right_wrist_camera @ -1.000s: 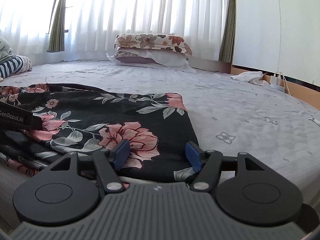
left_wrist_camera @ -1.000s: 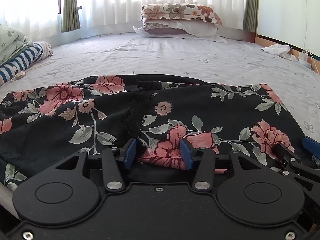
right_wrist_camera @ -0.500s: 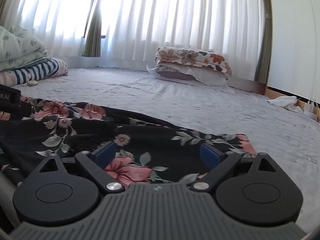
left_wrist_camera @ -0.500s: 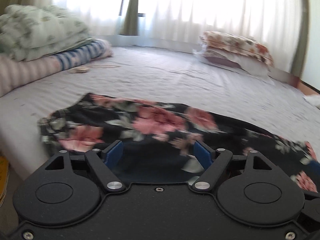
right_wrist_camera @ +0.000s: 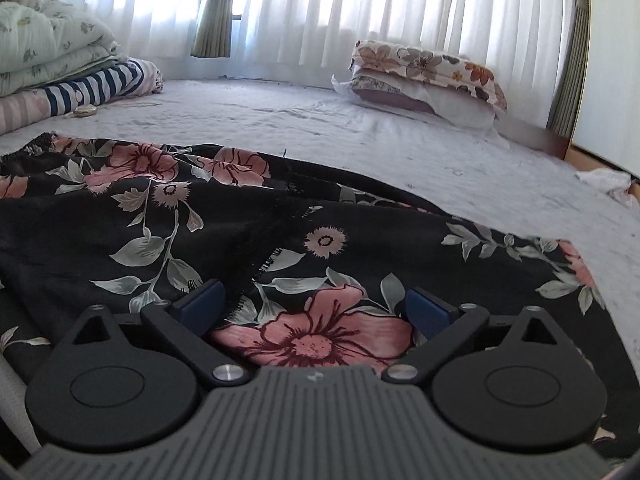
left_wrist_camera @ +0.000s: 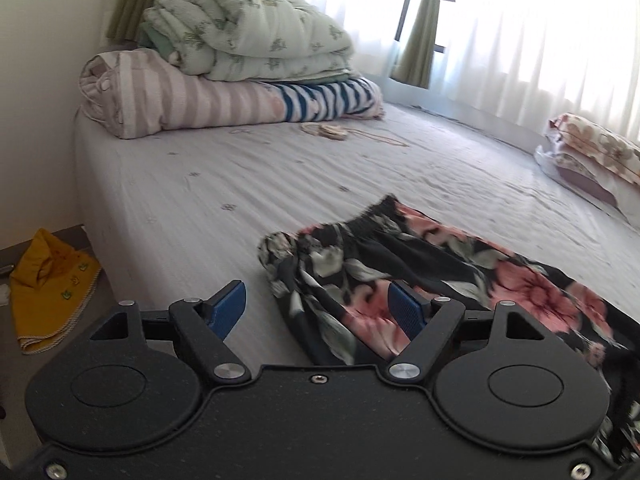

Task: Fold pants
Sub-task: 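Grasp the black elastic waistband with the left gripper and lift it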

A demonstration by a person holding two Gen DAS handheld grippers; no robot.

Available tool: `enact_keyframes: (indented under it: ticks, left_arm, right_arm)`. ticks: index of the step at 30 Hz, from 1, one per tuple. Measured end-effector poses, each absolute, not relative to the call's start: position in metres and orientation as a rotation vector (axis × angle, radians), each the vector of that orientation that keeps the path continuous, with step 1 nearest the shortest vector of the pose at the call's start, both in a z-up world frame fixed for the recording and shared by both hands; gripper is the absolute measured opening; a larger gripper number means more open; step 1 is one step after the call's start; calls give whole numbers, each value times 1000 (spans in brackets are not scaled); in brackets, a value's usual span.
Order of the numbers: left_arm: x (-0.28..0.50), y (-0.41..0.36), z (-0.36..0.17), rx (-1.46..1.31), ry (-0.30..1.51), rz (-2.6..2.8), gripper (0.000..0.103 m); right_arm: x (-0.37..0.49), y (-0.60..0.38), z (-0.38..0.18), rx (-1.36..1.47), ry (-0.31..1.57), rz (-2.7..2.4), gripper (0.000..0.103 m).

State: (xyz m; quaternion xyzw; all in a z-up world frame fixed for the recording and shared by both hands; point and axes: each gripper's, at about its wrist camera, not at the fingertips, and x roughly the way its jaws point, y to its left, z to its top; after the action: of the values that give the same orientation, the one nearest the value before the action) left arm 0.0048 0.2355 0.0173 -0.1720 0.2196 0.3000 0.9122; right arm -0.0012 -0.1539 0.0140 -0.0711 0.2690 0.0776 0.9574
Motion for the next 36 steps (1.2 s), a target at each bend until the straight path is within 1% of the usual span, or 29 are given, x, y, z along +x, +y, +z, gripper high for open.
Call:
enact_keyframes:
  ticks: [3, 9, 11, 12, 13, 14, 15, 17, 18, 19, 20, 23, 27, 29, 32, 36]
  left_arm:
    - [15, 247, 11, -353, 445, 668, 78]
    - [32, 262, -2, -409, 455, 655, 78]
    - [35, 264, -4, -418, 451, 650, 74]
    - [36, 265, -5, -418, 450, 652, 69]
    - [37, 265, -5, -414, 452, 654, 55]
    - [38, 265, -5, -412, 455, 655, 47]
    - [38, 265, -5, -414, 454, 649, 42]
    - [37, 263, -3, -422, 447, 633, 24]
    - [37, 262, -1, -423, 443, 622, 20]
    - [37, 260, 2, -421, 439, 613, 14]
    - [37, 257, 4, -416, 435, 609, 11]
    - [38, 248, 18, -405, 416, 569, 8]
    - [38, 226, 46, -401, 367, 459, 8]
    - [38, 209, 61, -390, 340, 384, 8]
    - [37, 172, 82, -358, 308, 236, 8]
    - [36, 103, 97, -293, 308, 19, 8]
  right_arm:
    - [5, -166, 14, -61, 575, 187, 103]
    - [0, -163, 11, -87, 546, 179, 103]
    - [1, -164, 11, -79, 549, 182, 103]
    - [1, -164, 11, -80, 548, 183, 103]
    - [1, -164, 11, -81, 546, 184, 103]
    - [0, -164, 11, -81, 544, 185, 103]
    - [0, -164, 11, -80, 542, 187, 103]
    - [0, -165, 10, -77, 540, 189, 103]
    - [1, -165, 10, -75, 539, 189, 103]
    - [0, -165, 10, -74, 537, 190, 103]
    - [0, -165, 10, -73, 536, 191, 103]
    - [0, -166, 10, -70, 532, 192, 103]
    - [-2, -174, 21, -26, 557, 241, 103]
    - [-15, -189, 31, 61, 508, 275, 103]
    - [-37, -218, 46, 174, 435, 258, 103]
    - [-49, -267, 59, 309, 429, 203, 103]
